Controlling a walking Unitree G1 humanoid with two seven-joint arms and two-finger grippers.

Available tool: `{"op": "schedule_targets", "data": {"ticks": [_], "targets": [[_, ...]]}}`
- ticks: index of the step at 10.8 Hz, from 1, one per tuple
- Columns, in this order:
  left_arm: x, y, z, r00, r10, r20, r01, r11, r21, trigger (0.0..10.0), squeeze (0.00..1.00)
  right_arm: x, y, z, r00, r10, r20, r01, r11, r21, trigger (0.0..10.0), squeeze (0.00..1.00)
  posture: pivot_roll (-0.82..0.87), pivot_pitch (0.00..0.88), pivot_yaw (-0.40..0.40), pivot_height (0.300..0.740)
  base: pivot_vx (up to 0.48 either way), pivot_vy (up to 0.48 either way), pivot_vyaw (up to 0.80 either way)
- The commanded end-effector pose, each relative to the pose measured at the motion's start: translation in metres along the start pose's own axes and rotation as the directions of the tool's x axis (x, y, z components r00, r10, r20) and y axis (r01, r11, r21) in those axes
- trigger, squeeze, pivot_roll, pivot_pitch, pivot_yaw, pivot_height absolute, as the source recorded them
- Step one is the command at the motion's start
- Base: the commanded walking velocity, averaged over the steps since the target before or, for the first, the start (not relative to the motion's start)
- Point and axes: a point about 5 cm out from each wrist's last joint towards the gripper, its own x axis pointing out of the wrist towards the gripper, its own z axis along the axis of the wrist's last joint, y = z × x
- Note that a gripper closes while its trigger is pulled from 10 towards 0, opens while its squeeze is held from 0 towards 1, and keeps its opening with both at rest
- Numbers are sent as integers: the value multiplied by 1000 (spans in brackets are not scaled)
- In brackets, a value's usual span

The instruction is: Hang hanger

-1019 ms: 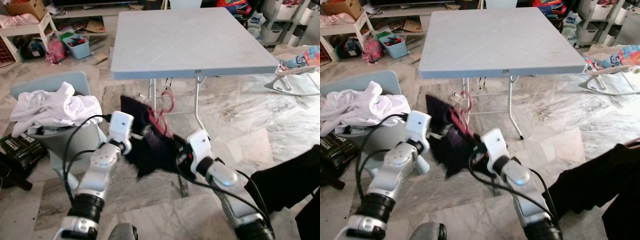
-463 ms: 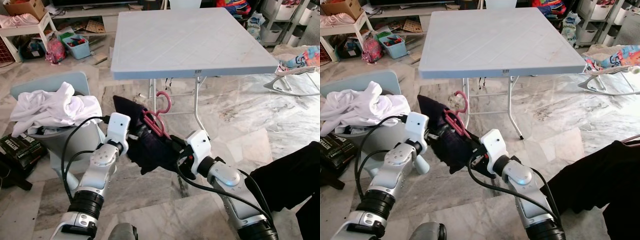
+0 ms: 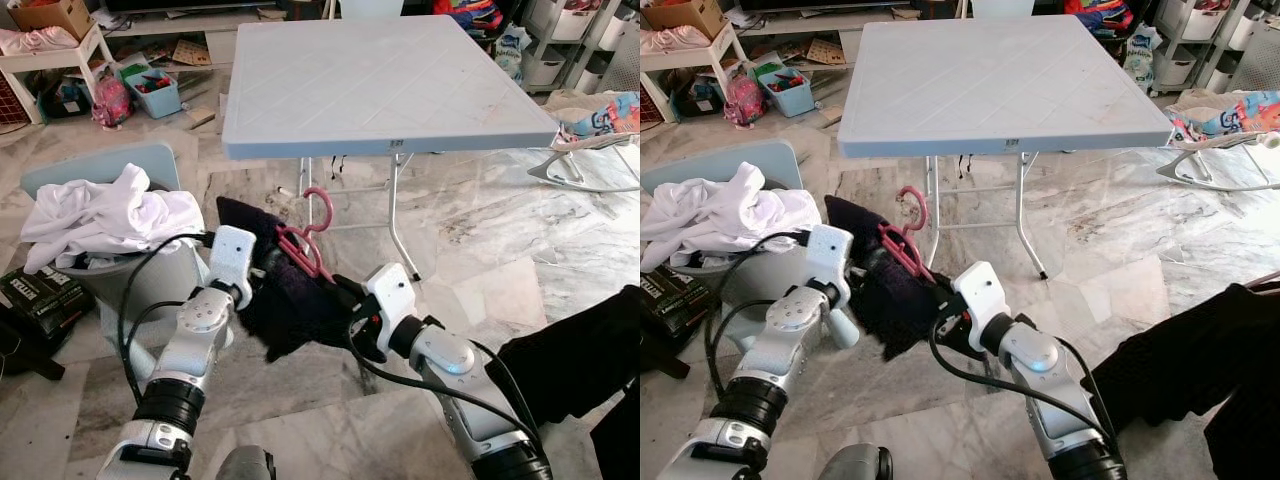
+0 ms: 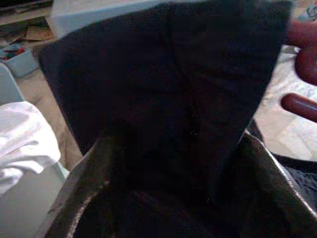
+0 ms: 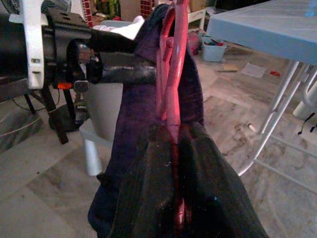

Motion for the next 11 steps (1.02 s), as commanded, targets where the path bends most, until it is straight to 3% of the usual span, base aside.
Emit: {"op": "schedule_targets", "data": {"ticks": [1, 4, 8, 10, 11], "targets": [[3, 8, 5, 999, 39, 13, -39, 999, 18, 0, 0, 1, -2, 10, 999, -1, 43, 3, 999, -39, 10000, 0, -55, 0, 3, 740, 0, 0, 0], [4, 1, 8, 999, 7, 32, -8, 1000, 9, 0, 0, 5, -5, 11, 998, -36, 46, 40, 997, -72, 10000, 0, -56, 0, 3, 740, 0, 0, 0], [5, 9, 11, 997, 60, 49, -61, 998, 10, 0, 0, -1, -9, 2, 998, -66, 7, 66, 993, -101, 10000, 0, -64, 0, 2, 740, 0, 0, 0], [6, 18, 15, 991, 119, 68, -120, 993, 8, 0, 0, -7, -15, -12, 993, -96, -61, 82, 974, -211, 10000, 0, -63, 0, -1, 740, 0, 0, 0], [5, 23, 15, 986, 148, 72, -149, 989, 12, 0, 0, -11, -18, -18, 990, -115, -81, 95, 971, -217, 10000, 0, -63, 0, -1, 740, 0, 0, 0]]}}
